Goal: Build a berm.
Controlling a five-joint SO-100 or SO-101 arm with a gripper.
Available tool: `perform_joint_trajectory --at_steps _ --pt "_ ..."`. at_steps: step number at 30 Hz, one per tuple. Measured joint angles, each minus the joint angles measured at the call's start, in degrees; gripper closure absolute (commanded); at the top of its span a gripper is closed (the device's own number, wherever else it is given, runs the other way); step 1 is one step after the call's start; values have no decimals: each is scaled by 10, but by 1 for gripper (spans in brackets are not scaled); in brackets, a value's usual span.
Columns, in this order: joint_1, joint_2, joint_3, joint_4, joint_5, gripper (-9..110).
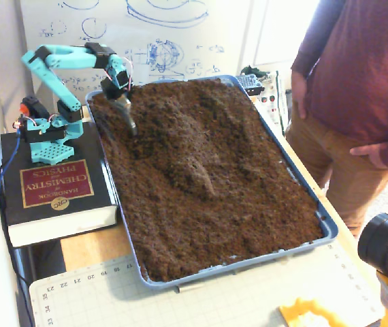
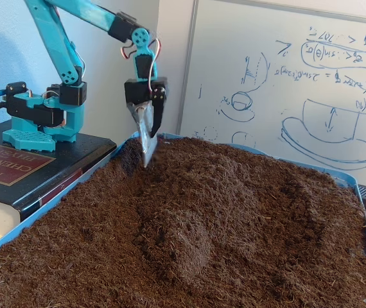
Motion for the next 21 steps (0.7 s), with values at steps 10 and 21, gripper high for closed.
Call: perform_joint_trajectory --at_steps 10,21 --pt "-31 -163 -31 -5 16 101" --pt "-30 -316 -142 -78 11 101"
